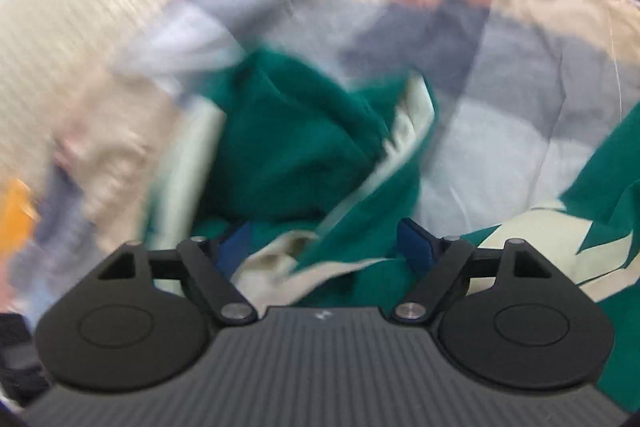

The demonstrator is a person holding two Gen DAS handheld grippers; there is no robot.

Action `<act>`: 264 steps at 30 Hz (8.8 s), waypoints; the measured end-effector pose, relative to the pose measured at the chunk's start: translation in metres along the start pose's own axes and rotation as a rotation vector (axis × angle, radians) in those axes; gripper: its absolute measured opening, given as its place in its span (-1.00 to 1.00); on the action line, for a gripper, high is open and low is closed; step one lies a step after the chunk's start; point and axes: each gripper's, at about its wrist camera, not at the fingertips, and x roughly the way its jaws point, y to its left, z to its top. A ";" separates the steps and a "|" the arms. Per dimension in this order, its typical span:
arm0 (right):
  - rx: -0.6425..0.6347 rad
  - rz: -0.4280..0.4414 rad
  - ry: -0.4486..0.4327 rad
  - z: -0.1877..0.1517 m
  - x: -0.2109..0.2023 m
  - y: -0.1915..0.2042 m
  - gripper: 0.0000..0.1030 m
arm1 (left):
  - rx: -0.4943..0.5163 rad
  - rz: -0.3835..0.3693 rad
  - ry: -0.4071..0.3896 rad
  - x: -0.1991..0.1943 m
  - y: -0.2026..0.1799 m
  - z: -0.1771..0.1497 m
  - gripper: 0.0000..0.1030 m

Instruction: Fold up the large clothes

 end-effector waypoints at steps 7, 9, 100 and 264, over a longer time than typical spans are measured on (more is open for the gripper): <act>0.015 0.059 0.116 -0.023 0.046 -0.007 0.37 | 0.004 -0.038 0.000 0.017 -0.001 0.000 0.14; -0.014 0.073 0.084 -0.028 0.035 -0.001 -0.38 | 0.062 -0.018 0.006 0.017 -0.009 0.002 -0.27; 0.060 -0.194 -0.626 0.054 -0.084 -0.099 0.51 | 0.458 0.288 -0.286 -0.013 -0.094 0.149 0.20; 0.350 0.184 -0.184 -0.312 -0.310 0.018 -0.81 | 0.182 0.389 0.098 -0.301 -0.022 0.028 -0.87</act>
